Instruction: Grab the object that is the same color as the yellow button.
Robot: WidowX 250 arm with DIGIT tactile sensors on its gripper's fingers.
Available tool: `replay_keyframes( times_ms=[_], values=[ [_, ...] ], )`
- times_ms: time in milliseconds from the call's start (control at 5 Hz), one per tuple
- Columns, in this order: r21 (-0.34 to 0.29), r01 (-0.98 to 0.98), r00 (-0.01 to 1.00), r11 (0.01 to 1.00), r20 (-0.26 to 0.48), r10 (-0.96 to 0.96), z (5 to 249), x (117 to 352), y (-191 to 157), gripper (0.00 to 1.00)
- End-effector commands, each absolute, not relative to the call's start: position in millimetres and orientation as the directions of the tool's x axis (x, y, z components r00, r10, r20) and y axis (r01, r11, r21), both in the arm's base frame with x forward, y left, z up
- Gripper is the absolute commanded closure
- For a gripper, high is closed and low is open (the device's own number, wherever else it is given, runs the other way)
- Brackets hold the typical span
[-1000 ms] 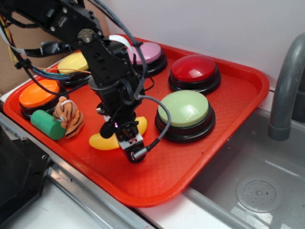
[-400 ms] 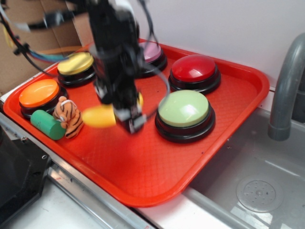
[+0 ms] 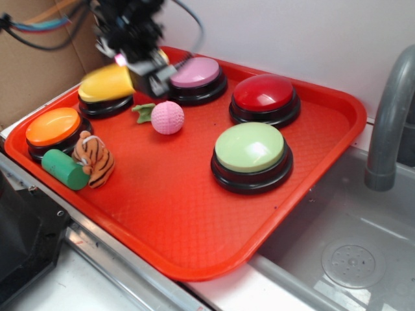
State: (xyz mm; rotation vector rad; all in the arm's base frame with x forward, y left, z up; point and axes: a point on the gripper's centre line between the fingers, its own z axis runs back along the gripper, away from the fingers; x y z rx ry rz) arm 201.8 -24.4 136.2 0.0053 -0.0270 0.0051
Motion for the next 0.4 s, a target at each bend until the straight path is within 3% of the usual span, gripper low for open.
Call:
replay_keyframes(
  times_ms=[0,200],
  values=[
    [0.020,-0.108,0.993,0.994,0.046,0.107,150.3,199.8,20.1,1.00],
    [0.014,-0.041,0.997,0.999,-0.072,0.042,152.7,200.8,15.2,0.04]
  ],
)
